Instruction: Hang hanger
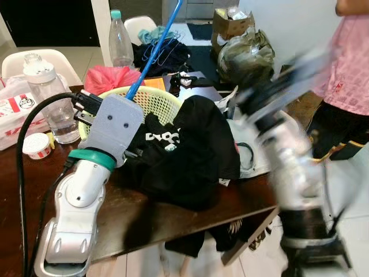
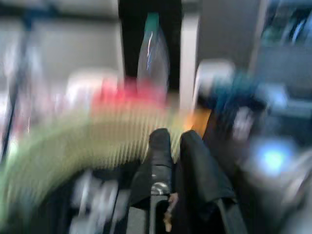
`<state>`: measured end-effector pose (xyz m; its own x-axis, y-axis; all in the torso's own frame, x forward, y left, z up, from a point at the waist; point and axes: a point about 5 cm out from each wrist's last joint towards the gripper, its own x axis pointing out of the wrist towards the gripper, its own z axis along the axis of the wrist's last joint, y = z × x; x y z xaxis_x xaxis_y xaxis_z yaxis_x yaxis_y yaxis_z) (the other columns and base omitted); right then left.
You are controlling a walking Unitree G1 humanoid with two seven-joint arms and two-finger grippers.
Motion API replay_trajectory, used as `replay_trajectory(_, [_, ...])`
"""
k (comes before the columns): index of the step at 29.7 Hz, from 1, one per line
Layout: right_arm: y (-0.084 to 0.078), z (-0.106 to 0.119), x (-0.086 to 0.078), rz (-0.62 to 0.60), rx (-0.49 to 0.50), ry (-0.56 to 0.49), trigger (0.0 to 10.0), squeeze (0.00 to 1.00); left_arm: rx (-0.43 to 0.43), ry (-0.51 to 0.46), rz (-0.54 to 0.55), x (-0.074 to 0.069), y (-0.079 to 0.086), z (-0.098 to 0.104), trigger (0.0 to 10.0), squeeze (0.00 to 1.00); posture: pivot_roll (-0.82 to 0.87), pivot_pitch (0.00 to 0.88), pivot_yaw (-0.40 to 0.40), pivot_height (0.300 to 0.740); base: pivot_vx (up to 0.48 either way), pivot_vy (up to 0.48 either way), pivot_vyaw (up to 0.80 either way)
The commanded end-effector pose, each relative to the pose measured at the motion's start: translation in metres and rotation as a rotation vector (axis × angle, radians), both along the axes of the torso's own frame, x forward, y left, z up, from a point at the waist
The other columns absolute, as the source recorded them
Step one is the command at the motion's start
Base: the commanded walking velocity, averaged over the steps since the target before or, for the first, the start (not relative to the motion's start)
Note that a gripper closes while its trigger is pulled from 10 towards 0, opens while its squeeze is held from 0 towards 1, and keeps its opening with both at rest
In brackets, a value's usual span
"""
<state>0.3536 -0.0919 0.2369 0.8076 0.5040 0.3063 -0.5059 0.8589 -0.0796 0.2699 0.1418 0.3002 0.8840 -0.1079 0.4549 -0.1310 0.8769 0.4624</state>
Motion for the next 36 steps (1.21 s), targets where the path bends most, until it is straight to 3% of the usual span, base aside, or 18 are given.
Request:
replay_trajectory(1, [0.004, -0.008, 0.001, -0.030, -0.052, 0.011, 10.0, 1.00, 0.008, -0.021, 0.011, 0.000, -0.002, 0.001, 10.0, 0.00, 0.14, 0.091, 0.060, 0.740, 0.000, 0.000, 0.00])
replay_trajectory(6, [0.012, -0.054, 0.002, -0.028, -0.112, 0.219, 10.0, 1.00, 0.085, -0.118, 0.068, -0.002, -0.004, 0.010, 10.0, 0.00, 0.18, 0.049, 0.086, 0.740, 0.000, 0.000, 0.00])
replay_trajectory(8, [0.013, -0.059, 0.002, -0.038, -0.132, 0.228, 10.0, 1.00, 0.091, -0.126, 0.070, -0.002, -0.004, 0.011, 10.0, 0.00, 0.18, 0.043, 0.088, 0.740, 0.000, 0.000, 0.00])
replay_trajectory(11, [0.016, -0.065, 0.005, -0.090, -0.085, 0.251, 10.0, 1.00, 0.116, -0.137, 0.073, -0.001, -0.004, 0.011, 10.0, 0.00, 0.19, 0.040, 0.089, 0.740, 0.000, 0.000, 0.00])
replay_trajectory(13, [0.020, -0.057, 0.009, -0.173, -0.001, 0.182, 10.0, 1.00, 0.144, -0.133, 0.088, -0.001, -0.001, 0.006, 10.0, 0.00, 0.20, 0.041, 0.089, 0.740, 0.000, 0.000, 0.00])
replay_trajectory(15, [0.022, -0.057, 0.009, -0.181, 0.004, 0.166, 10.0, 1.00, 0.154, -0.123, 0.094, -0.002, 0.000, 0.002, 10.0, 0.00, 0.20, 0.041, 0.089, 0.740, 0.000, 0.000, 0.00])
replay_trajectory(16, [0.021, -0.057, 0.010, -0.205, 0.005, 0.150, 10.0, 0.00, 0.169, -0.111, 0.095, -0.004, 0.000, -0.004, 10.0, 0.00, 0.20, 0.038, 0.082, 0.740, 0.000, 0.000, 0.00])
replay_trajectory(23, [0.016, -0.064, 0.011, -0.277, 0.018, 0.172, 10.0, 0.00, 0.181, -0.086, 0.102, -0.012, 0.002, -0.015, 10.0, 0.00, 0.21, 0.027, 0.065, 0.740, 0.000, 0.000, 0.00])
replay_trajectory(31, [0.035, -0.091, 0.008, -0.189, -0.098, 0.294, 10.0, 0.00, 0.167, -0.088, 0.113, -0.011, 0.000, -0.018, 10.0, 0.00, 0.21, 0.028, 0.041, 0.740, 0.000, 0.000, 0.00])
replay_trajectory(32, [0.040, -0.097, 0.007, -0.167, -0.117, 0.315, 4.2, 0.00, 0.161, -0.090, 0.113, -0.011, -0.001, -0.019, 10.0, 0.00, 0.20, 0.028, 0.034, 0.740, 0.000, 0.000, 0.00])
replay_trajectory(34, [0.040, -0.097, 0.007, -0.167, -0.117, 0.315, 4.2, 0.00, 0.161, -0.090, 0.113, -0.011, -0.001, -0.019, 10.0, 0.00, 0.20, 0.028, 0.034, 0.740, 0.000, 0.000, 0.00])
replay_trajectory(35, [0.044, -0.103, 0.004, -0.142, -0.126, 0.330, 0.0, 0.00, 0.157, -0.091, 0.113, -0.011, -0.002, -0.020, 10.0, 0.00, 0.20, 0.029, 0.029, 0.740, 0.000, 0.000, 0.00])
replay_trajectory(36, [0.044, -0.103, 0.004, -0.142, -0.126, 0.330, 0.0, 0.00, 0.157, -0.091, 0.113, -0.011, -0.002, -0.020, 10.0, 0.00, 0.20, 0.029, 0.029, 0.740, 0.000, 0.000, 0.00])
